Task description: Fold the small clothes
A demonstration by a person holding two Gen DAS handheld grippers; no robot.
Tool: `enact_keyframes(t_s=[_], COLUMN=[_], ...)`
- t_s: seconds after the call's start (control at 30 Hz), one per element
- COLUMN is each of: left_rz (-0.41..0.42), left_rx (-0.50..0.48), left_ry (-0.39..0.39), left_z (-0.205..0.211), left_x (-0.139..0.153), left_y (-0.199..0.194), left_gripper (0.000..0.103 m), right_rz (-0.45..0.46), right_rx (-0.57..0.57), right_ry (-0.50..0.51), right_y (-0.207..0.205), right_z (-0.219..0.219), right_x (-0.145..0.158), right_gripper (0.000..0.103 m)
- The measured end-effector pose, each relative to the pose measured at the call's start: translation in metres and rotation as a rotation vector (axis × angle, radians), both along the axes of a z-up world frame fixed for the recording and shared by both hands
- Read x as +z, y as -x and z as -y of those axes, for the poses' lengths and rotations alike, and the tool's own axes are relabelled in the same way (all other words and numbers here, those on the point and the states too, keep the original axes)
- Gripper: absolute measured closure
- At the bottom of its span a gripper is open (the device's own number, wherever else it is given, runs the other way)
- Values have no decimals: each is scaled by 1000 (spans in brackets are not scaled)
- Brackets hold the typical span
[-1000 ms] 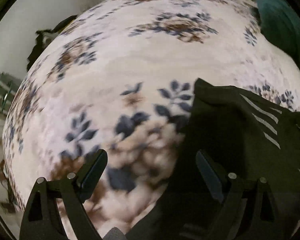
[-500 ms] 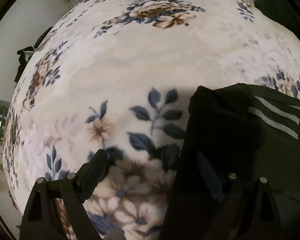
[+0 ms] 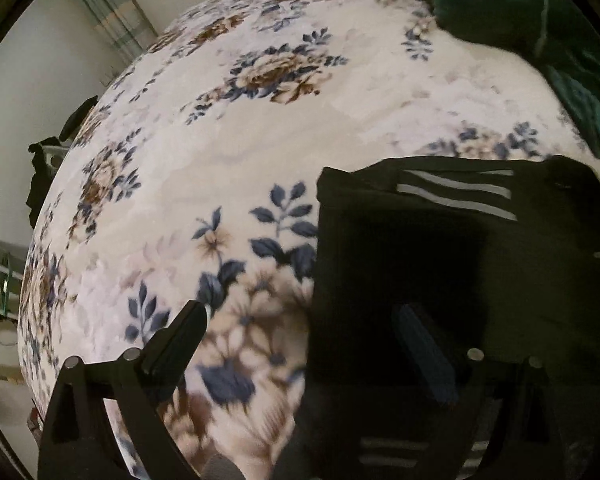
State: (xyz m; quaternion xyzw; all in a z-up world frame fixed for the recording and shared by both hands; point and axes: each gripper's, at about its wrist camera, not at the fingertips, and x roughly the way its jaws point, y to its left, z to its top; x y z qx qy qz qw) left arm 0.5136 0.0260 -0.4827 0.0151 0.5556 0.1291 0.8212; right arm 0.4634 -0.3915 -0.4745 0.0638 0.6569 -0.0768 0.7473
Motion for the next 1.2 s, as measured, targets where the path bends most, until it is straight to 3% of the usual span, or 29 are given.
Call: enact_keyframes(t_s=[0.13,0.23,0.4,0.47,0.5,0.53,0.67,0.73,0.83,0.9,0.97,1.07,1.13,1.2], left_rz=[16,-6,-161,-236,-277,-318,-414,-447,-509,-472,-395,-316,-284,-275], left_rx=[23,2,-25,-45,-59,-73,-209,-287,-349,-365,-359,-366,-334,-285], left_ry=[72,68,78,97,119,136,200,189,150,127,159,175,182,219], left_z=[29,77,192,242,265,285,359,387,414,419,417,416,409,397], left_x=[23,38,37,25,16,7,-33,-58,-102,-112,-110,-103,-96,-90], left_y=[36,84,182,221,239,255,305,320,334,335,330,325,322,315], left_gripper=[4,4,4,4,4,4,4,4,4,4,7,38,74,90], right_rz=[37,46,-47,-93,-113,-137,-223,-263,-248,-224,-210,-202,-231,-284], right_rx=[34,41,112,134,143,141,111,70,13,21,46,84,73,32], right_ry=[-18,-79,-205,-221,-243,-259,-347,-418,-523,-559,-584,-666,-707,-750], right_y=[18,34,88,112,124,136,162,158,123,84,38,-28,-62,-84], right_z=[-2,10,71,100,116,135,195,215,230,223,208,179,162,150], right_x=[28,46,67,69,70,69,47,29,0,-19,-41,-76,-99,-120], right_gripper=[2,2,3,10,29,41,44,44,44,44,44,44,44,44])
